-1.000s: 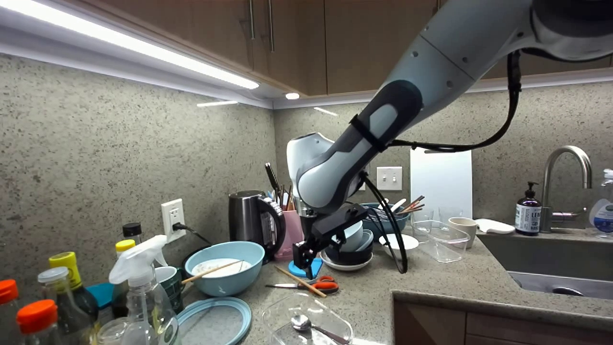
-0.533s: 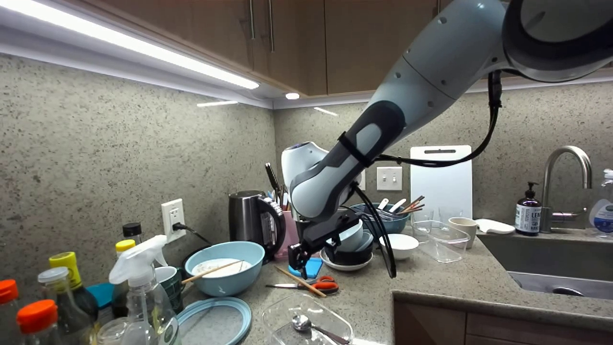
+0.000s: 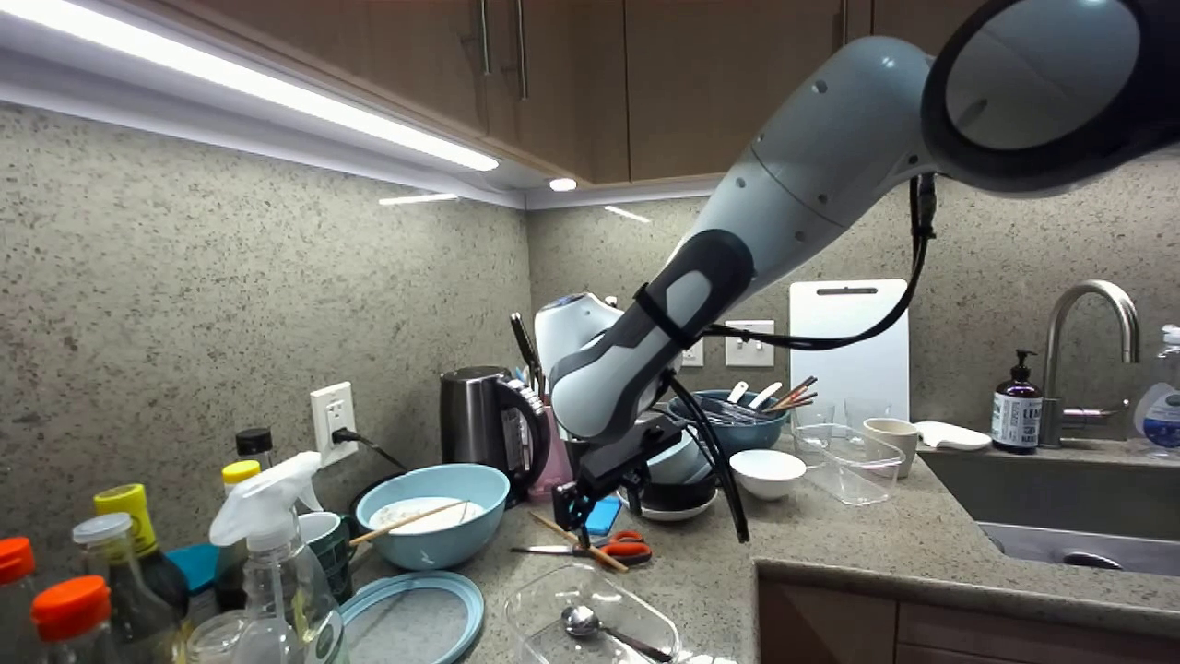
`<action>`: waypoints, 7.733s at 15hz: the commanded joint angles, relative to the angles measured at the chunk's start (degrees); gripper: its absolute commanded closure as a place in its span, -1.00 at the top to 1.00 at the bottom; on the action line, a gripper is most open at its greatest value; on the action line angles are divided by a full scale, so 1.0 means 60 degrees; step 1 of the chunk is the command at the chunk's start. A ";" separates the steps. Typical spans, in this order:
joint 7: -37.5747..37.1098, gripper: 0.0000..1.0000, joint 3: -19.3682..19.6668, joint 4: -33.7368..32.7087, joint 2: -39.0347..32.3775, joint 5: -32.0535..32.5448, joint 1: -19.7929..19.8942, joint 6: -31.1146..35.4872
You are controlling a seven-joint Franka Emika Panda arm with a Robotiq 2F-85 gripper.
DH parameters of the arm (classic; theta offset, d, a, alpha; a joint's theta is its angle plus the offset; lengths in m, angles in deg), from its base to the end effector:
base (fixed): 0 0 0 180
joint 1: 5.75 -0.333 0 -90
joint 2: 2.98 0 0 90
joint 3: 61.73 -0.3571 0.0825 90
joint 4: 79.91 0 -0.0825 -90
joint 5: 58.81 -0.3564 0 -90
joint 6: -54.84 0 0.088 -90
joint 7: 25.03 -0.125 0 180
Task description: Pick up a chopstick from the right side of the countertop and place it inside the glass bowl on the left
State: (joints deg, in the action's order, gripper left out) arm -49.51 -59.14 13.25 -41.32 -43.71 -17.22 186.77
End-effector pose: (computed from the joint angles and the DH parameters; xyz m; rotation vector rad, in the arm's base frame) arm 0.6899 0.1037 0.2647 2.9240 -0.1262 0.1039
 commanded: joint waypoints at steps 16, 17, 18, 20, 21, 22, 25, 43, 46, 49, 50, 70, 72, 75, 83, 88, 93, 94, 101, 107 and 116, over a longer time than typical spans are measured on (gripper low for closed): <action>0.1980 -0.19 -0.0347 -0.4326 -0.2656 -0.0703 0.0103 -0.3195; 0.1980 -0.33 -0.0352 -0.4485 -0.2741 -0.0725 0.0114 -0.3325; 0.1974 -0.44 -0.0354 -0.4626 -0.2808 -0.0744 0.0127 -0.3429; 0.1947 -0.70 -0.0354 -0.4927 -0.2929 -0.0789 0.0151 -0.3657; 0.1943 -0.84 -0.0359 -0.5049 -0.2980 -0.0822 0.0160 -0.3729; 0.1934 -0.95 -0.0359 -0.5143 -0.3017 -0.0861 0.0169 -0.3766; 0.1860 -1.00 -0.0343 -0.5461 -0.3156 -0.0998 0.0196 -0.3916; -0.0524 -0.96 -0.0233 -0.1907 0.0283 -0.1328 -0.0414 -0.5876; -0.0936 -0.96 -0.0145 -0.1093 0.1022 -0.1399 -0.0340 -0.5733; -0.0700 -0.84 -0.0194 -0.1813 0.0538 -0.1120 -0.0358 -0.5963; -0.0702 -0.84 -0.0195 -0.1697 0.0638 -0.1121 -0.0333 -0.5957; -0.0804 -0.96 -0.1092 0.1204 0.1917 0.0614 -0.1731 -0.5550; -0.1319 -0.96 -0.1076 0.1505 0.2141 0.1234 -0.1949 -0.4794; -0.2254 -0.96 -0.1007 0.1661 0.2261 0.2171 -0.2193 -0.3739; -0.2667 -0.84 -0.0966 0.0833 0.1734 0.2478 -0.1973 -0.3029; -0.2286 -0.96 -0.1020 0.0480 0.1505 0.2388 -0.1822 -0.2884; -0.1665 -0.96 -0.1523 -0.0972 0.0995 0.0901 -0.2138 -0.5172; -0.1749 -0.96 -0.1597 -0.1267 0.0862 0.0531 -0.2195 -0.5803; -0.2057 -0.84 -0.1627 -0.1896 0.0507 -0.0295 -0.2449 -0.7717; -0.1549 -0.96 -0.1861 -0.1572 0.0595 -0.0731 -0.2371 -0.7922; -0.3427 -0.96 -0.2007 0.0287 0.1476 -0.0199 -0.3507 -0.7151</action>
State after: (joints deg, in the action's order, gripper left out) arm -65.52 -71.28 8.15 -37.42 -47.76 -36.00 140.99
